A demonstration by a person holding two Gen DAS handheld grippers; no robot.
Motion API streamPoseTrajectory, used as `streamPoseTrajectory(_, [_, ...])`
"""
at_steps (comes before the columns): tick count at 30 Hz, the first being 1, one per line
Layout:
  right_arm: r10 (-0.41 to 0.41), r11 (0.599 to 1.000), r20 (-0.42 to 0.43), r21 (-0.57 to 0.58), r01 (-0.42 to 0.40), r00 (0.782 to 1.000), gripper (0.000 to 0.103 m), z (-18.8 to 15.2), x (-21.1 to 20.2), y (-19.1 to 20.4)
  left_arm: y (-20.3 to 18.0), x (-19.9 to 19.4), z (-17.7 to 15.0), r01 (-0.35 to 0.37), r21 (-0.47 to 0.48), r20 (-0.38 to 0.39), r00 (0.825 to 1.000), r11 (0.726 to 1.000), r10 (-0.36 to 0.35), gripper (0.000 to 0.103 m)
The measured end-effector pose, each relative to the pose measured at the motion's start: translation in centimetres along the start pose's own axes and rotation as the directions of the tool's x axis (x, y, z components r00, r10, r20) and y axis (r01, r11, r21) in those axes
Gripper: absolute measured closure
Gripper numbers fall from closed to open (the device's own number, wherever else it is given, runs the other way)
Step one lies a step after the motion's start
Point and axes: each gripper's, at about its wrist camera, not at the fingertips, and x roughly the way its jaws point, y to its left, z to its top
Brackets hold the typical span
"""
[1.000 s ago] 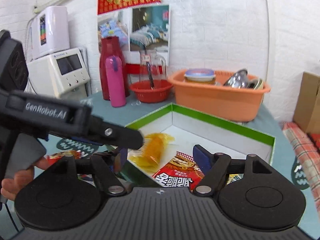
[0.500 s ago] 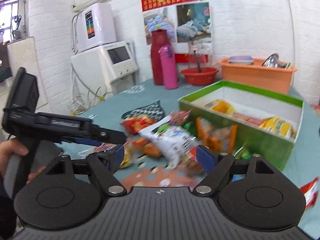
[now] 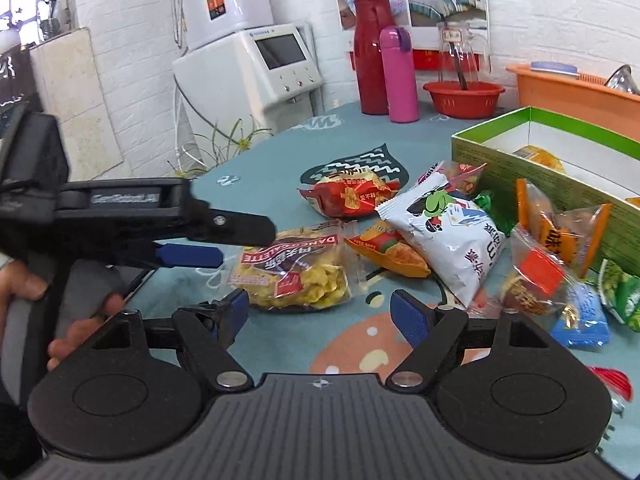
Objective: Organize snacks
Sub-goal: 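Grasp the clear cracker bag with the left gripper, then place the cracker bag into the green box with the left gripper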
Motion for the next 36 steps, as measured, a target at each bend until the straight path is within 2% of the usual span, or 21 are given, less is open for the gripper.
streamPoseTrajectory(8, [0.002,0.999,-0.03,0.038,-0.001,1.0,0.0,0.6,3.6,-0.6,0.8,1.0,0.1,-0.038,0.003,-0.005,0.999,0.999,0.038,0.0])
streamPoseTrajectory(11, [0.032,0.997,-0.036,0.066,-0.03,0.999,0.0,0.5,4.0,-0.8,1.0,1.5,0.0,-0.035,0.006,-0.025,0.999,0.999,0.035,0.013])
streamPoseTrajectory(12, [0.043,0.997,-0.037,0.07,-0.04,0.998,0.006,0.5,4.0,-0.8,1.0,1.7,0.0,-0.021,0.007,-0.033,0.999,1.0,0.021,0.023])
streamPoseTrajectory(14, [0.05,0.996,-0.038,0.072,-0.047,0.998,0.01,0.4,3.9,-0.7,0.7,1.8,-0.2,-0.031,0.024,-0.028,0.999,0.999,0.032,0.024])
streamPoseTrajectory(15, [0.051,0.996,-0.037,0.07,-0.049,0.998,0.02,0.4,3.9,-0.6,0.5,1.8,-0.3,-0.039,0.039,-0.028,0.999,0.998,0.04,0.034])
streamPoseTrajectory(16, [0.056,0.996,-0.035,0.071,-0.054,0.998,0.025,0.4,3.8,-0.6,0.5,1.8,-0.4,-0.026,0.04,-0.032,0.999,0.999,0.027,0.04])
streamPoseTrajectory(18, [0.069,0.995,-0.039,0.078,-0.066,0.997,0.04,0.4,3.6,-0.6,0.4,1.5,-0.6,-0.02,0.037,-0.031,0.999,0.999,0.021,0.041])
streamPoseTrajectory(21, [0.058,0.997,-0.039,0.044,-0.056,0.998,0.047,0.4,2.9,0.1,-0.3,0.4,-1.0,-0.016,0.045,-0.018,1.0,0.999,0.017,0.043])
streamPoseTrajectory(25, [0.051,0.999,0.029,0.015,-0.051,0.998,0.048,0.7,0.3,1.0,-2.5,-2.3,-0.5,0.002,0.095,0.044,0.999,0.996,-0.006,0.043])
streamPoseTrajectory(28, [0.028,1.0,0.114,-0.011,-0.027,0.993,0.048,1.7,-2.1,1.0,-5.2,-3.0,0.8,0.042,0.157,0.087,0.995,0.987,-0.056,0.043])
streamPoseTrajectory(32, [-0.041,0.999,0.202,-0.008,0.044,0.979,0.048,3.3,-4.7,-0.9,-9.4,-1.3,2.8,0.11,0.246,0.089,0.987,0.963,-0.136,0.043])
streamPoseTrajectory(36, [-0.145,0.989,0.248,0.055,0.136,0.958,0.048,4.5,-6.5,-4.5,-13.4,2.2,4.3,0.192,0.291,0.035,0.977,0.937,-0.211,0.042])
